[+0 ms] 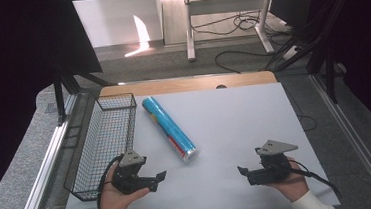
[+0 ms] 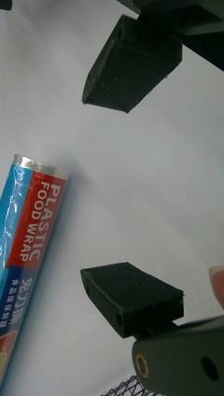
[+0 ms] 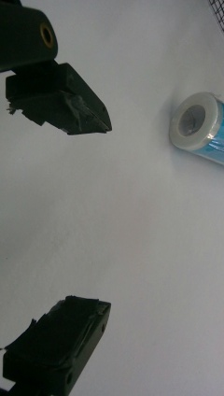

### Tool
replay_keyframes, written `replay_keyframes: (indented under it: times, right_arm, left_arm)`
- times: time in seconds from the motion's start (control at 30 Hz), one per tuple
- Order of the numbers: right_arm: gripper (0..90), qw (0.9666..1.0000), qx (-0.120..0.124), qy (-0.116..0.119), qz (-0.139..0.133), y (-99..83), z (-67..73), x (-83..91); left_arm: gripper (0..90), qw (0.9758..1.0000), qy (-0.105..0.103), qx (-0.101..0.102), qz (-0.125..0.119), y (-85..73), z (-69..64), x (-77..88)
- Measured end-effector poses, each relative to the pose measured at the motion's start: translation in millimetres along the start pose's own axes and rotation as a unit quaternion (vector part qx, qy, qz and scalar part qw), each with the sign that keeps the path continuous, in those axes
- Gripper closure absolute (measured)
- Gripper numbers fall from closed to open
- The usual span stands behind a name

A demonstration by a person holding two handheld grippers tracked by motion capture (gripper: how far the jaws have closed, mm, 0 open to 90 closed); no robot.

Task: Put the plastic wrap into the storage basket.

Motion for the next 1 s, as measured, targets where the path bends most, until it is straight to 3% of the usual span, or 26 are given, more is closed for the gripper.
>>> replay_keyframes:
  times: [0.23, 0.33, 0.43, 0.7, 1.0]
  right_arm:
    - [13.7, 1.0000, -0.002, 0.005, 0.004, 1.4, 0.9, -1.4]
    - [13.9, 0.9996, -0.020, 0.019, 0.000, 5.7, 4.5, 0.3]
    - [13.9, 0.9998, -0.012, 0.014, 0.000, 7.9, 7.1, 1.3]
    - [16.6, 0.9995, -0.022, 0.023, 0.005, 10.7, 8.4, -2.9]
    - [19.2, 0.9992, -0.008, 0.034, 0.020, 20.6, 19.8, -14.7]
  left_arm:
    - [15.2, 1.0000, 0.001, -0.002, 0.005, -3.1, -1.5, -2.8]
    - [15.2, 1.0000, 0.000, -0.002, 0.005, -3.2, -1.8, -2.5]
    - [15.2, 1.0000, -0.001, -0.002, 0.005, -3.0, -2.3, -1.4]
    - [15.2, 1.0000, -0.002, -0.002, 0.002, -4.3, -3.5, 0.6]
    - [15.1, 1.0000, -0.004, 0.001, 0.002, -5.7, -4.0, 1.7]
Point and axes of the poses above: each handheld gripper's, and its own axes: x roughly backward along the jaws, y roughly out of its top, z roughly to its left, the point moved 8 cm from there along -x, roughly forward along the jaws, and after that the axes turned 7 degrees about -y, right-handed, at the moved point
